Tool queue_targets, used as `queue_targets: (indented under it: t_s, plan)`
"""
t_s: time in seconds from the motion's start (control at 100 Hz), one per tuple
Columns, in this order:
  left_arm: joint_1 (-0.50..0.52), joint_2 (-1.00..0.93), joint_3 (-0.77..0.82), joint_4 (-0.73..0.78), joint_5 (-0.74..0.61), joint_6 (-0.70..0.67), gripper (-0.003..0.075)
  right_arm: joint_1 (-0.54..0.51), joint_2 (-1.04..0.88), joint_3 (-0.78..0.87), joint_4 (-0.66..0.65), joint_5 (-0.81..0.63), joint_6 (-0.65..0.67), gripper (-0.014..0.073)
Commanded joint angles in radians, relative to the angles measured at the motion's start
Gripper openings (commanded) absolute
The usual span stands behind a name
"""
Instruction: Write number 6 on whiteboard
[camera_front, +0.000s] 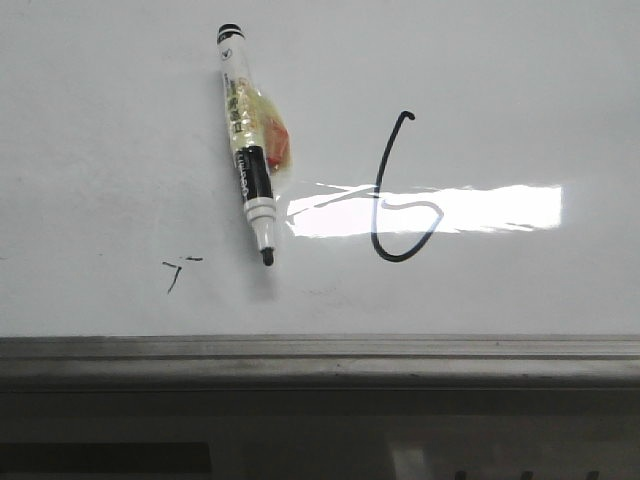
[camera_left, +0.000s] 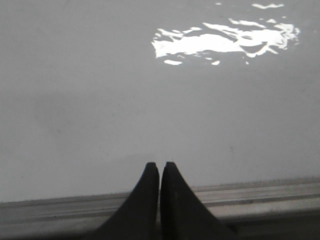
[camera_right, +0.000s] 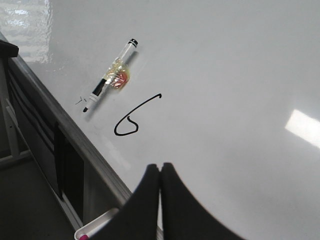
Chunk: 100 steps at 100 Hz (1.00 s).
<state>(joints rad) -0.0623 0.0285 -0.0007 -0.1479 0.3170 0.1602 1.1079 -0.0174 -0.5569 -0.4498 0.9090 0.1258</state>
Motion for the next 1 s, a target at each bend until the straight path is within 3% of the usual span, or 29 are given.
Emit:
queue_targets:
  t_s: [0.0, 0.99]
  plan:
    - [0.003, 0.007, 0.022, -0.003, -0.09, -0.011, -0.002, -0.008, 0.01, -0.021, -0.026, -0.069, -0.001, -0.0043]
    - [0.003, 0.007, 0.021, -0.005, -0.134, -0.011, -0.002, -0.008, 0.01, -0.021, -0.026, -0.069, -0.001, -0.0043]
